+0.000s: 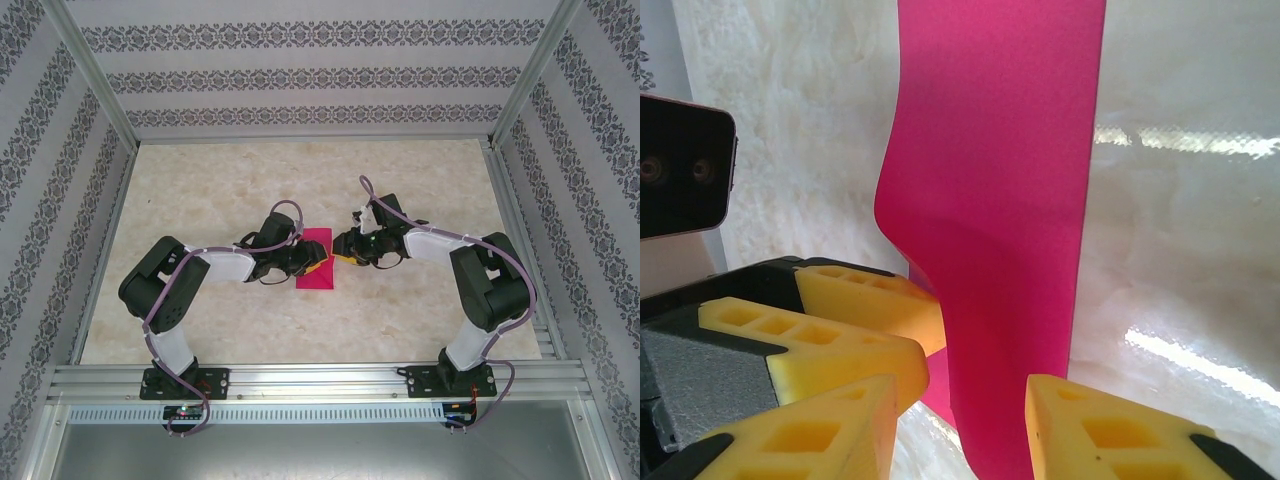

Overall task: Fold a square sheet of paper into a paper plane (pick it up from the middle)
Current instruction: Fold the triangle a second time at the center of the table.

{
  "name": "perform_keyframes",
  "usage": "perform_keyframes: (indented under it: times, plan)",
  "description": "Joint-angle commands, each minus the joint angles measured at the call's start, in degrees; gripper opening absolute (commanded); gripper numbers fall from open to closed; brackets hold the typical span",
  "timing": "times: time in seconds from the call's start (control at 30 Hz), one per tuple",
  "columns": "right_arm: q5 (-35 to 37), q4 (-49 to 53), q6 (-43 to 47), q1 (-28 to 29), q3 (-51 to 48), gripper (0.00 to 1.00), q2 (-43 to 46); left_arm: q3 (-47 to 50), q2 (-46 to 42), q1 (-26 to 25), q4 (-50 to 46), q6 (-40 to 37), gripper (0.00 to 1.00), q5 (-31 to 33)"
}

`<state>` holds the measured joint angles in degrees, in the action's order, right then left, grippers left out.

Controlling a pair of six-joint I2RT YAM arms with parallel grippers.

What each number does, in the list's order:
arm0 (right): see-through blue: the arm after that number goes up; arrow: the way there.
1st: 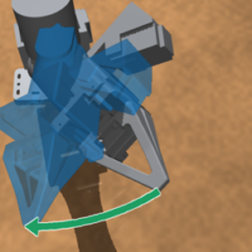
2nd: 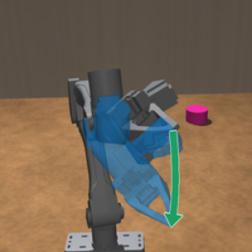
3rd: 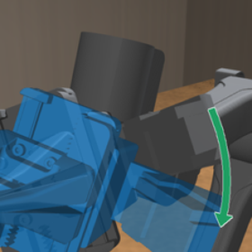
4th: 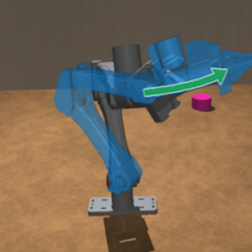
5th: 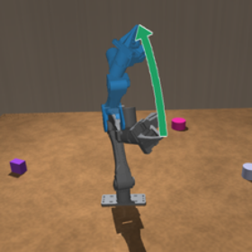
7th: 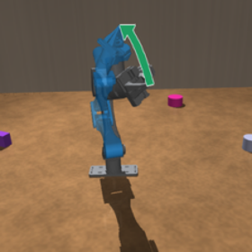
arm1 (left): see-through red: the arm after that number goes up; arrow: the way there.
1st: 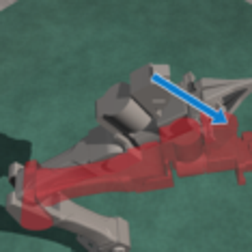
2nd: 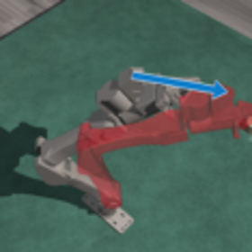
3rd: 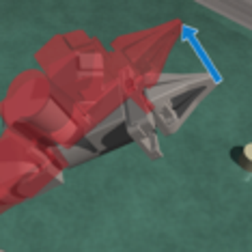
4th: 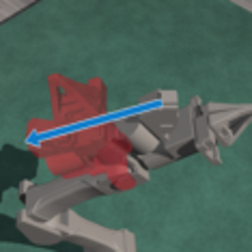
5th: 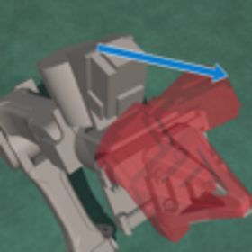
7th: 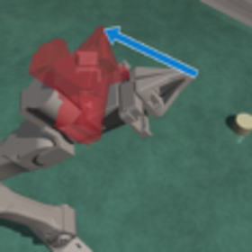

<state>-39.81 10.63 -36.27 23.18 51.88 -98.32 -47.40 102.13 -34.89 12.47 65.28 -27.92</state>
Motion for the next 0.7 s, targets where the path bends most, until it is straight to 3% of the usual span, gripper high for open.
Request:
perform_keyframes:
  times: [0.0,0.17,0.47,0.67]
  plan:
    - [-1.23,-1.55,1.33,0.64,0.54,0.36,0.44,0.36,0.08,0.50,1.15,0.48,0.37,0.42]
    - [-1.52,-1.23,1.85,0.99,1.22,0.26,-0.38,0.46,-0.02,0.50,1.09,0.50,0.35,0.40]
    - [-2.11,-0.79,2.45,1.58,2.03,0.19,-1.47,0.46,-0.20,0.45,1.33,0.71,0.34,0.20]
    - [-0.90,0.27,4.00,1.87,2.61,0.03,-1.78,0.60,-1.50,0.47,0.37,0.26,0.34,0.23]
